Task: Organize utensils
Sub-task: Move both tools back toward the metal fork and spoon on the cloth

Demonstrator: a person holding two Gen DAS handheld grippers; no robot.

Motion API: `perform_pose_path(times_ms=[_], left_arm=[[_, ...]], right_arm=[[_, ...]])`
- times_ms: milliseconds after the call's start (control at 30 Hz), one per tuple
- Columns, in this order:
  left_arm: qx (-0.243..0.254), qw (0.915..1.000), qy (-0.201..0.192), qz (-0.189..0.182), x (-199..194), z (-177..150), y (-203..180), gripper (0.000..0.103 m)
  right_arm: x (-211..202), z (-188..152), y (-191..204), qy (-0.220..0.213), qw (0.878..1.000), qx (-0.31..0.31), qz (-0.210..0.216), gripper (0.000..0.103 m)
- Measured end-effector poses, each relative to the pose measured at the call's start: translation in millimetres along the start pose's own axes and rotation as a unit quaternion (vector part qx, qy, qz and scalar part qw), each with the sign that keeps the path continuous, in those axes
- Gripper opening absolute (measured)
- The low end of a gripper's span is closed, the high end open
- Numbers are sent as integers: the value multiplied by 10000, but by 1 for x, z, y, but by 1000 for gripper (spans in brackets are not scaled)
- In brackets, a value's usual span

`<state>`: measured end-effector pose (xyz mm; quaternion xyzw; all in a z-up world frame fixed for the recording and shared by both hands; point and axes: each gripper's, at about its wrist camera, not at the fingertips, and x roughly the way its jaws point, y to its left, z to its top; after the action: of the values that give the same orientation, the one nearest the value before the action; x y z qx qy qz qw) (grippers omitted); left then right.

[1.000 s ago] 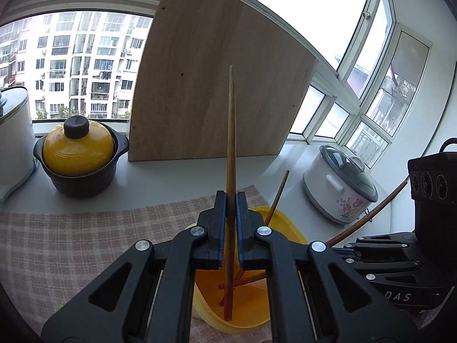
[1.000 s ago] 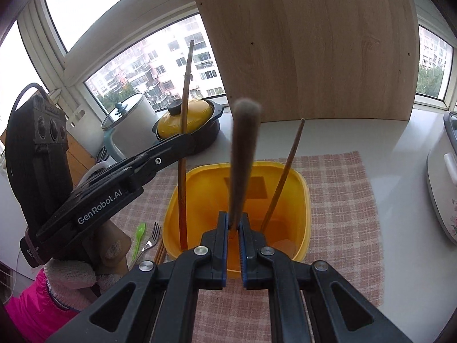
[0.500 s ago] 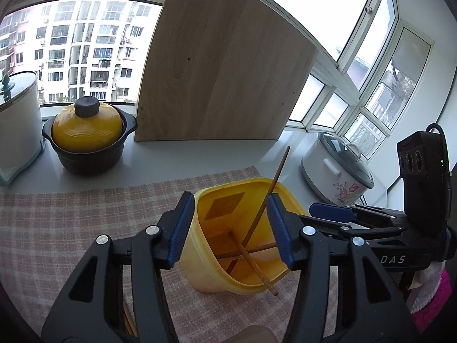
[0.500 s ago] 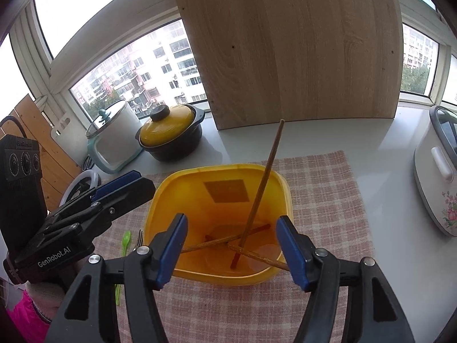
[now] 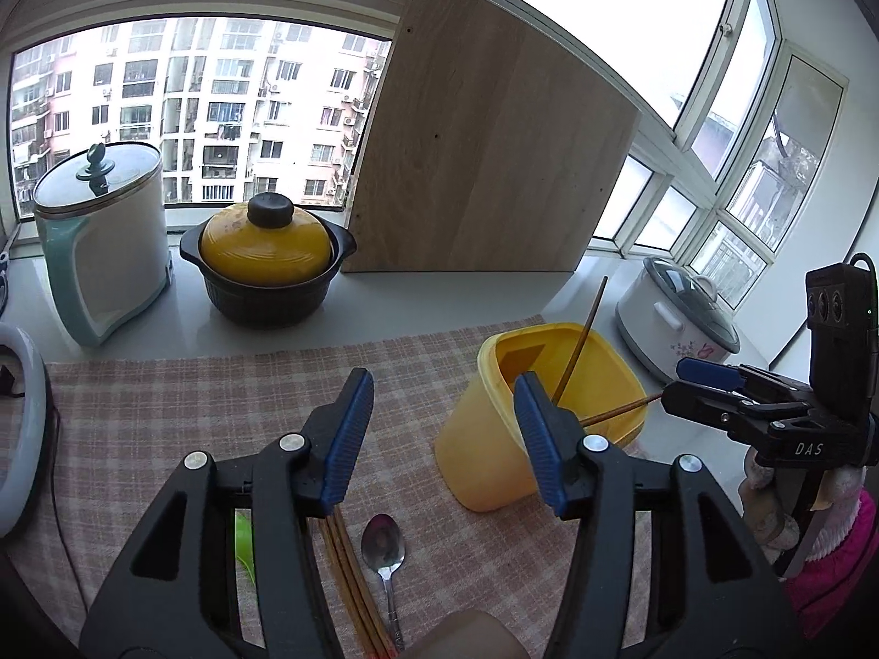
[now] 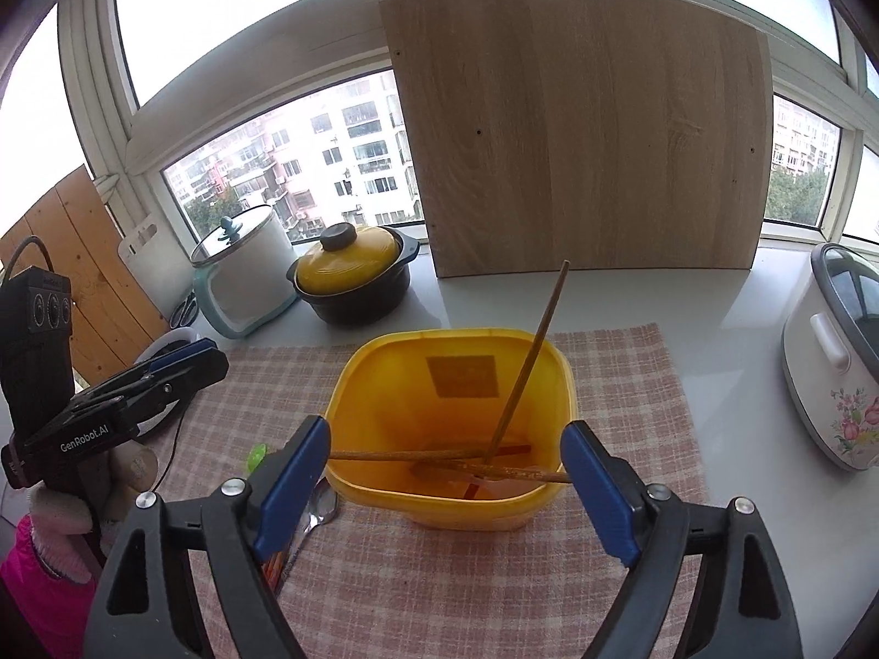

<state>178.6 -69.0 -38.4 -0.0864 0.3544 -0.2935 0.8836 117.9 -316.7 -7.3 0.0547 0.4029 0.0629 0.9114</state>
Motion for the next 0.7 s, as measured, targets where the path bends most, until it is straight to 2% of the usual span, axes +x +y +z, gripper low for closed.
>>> perform_pose_path(times_ms=[100,267,400,500,633,700], left_arm=[[-206,9996,76,175,-12,-9,26,54],[-440,9966,238,656,-23,-23,57,54],[-493,9938,550,834,-24,-37,76,54],[-476,9925,778,816,-21,-47,84,54],[-345,9921,1010,661,-16,-61,86,52],[-283,9912,1158,570,-12,-66,85,36]], right_arm=[[-7,-4,12,-159,9997,-173,112,102],[-12,-12,35,-159,9980,-486,361,103],[-11,-22,54,-32,9957,-635,678,103],[-5,-32,70,114,9945,-675,789,98],[13,-47,83,440,9935,-557,894,84],[23,-55,87,646,9924,-467,935,77]])
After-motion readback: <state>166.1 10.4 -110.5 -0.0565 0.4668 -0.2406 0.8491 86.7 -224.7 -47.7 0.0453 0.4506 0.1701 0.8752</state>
